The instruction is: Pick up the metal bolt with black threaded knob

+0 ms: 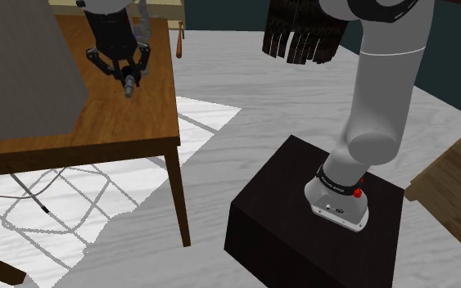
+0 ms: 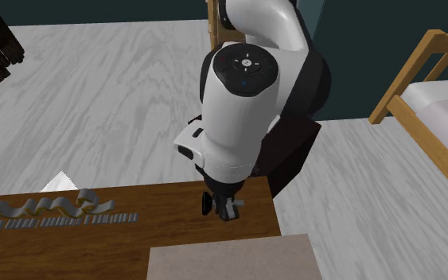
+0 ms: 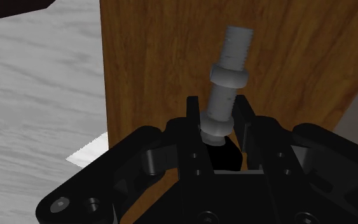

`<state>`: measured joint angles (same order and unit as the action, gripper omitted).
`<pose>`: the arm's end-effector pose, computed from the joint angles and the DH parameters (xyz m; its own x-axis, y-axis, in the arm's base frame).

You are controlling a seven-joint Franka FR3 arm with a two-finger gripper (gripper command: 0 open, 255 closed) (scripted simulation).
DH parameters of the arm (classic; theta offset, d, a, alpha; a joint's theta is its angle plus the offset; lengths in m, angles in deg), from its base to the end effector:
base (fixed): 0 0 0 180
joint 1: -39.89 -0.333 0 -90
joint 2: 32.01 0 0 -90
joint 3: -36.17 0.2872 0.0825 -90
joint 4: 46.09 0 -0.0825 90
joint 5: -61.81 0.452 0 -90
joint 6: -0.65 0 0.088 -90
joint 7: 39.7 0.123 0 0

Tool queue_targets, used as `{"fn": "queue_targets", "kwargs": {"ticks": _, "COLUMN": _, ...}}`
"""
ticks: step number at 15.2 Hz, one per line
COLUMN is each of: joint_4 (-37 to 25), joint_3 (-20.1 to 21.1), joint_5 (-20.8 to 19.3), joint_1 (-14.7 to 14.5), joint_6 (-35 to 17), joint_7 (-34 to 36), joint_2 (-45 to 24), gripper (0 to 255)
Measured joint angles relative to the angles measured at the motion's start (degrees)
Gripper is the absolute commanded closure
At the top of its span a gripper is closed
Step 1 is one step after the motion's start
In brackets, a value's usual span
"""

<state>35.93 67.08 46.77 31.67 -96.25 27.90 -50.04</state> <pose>0.5874 0.3892 0.4823 0.8823 -0.4623 0.0884 -0.4674 -0.8827 0.0489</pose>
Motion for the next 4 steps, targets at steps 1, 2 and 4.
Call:
{"fn": "queue_targets", "kwargs": {"ticks": 1, "joint_4": -0.8, "joint_3": 0.03, "joint_5": 0.03, "joint_1": -0.08, "joint_6": 0.82, "joint_7": -0.11, "joint_2": 0.03, "gripper": 255}}
{"fn": "queue_targets", "kwargs": {"ticks": 2, "joint_4": -1.72, "joint_3": 0.05, "joint_5": -0.03, "joint_1": -0.23, "joint_6": 1.6, "joint_7": -0.17, "joint_2": -0.11, "gripper": 255}}
{"fn": "queue_targets", "kwargs": {"ticks": 4, "joint_4": -3.08, "joint_3": 0.08, "joint_5": -0.05, "joint_1": -0.39, "joint_6": 2.85, "joint_7": -0.32, "joint_2": -0.21, "gripper": 255}}
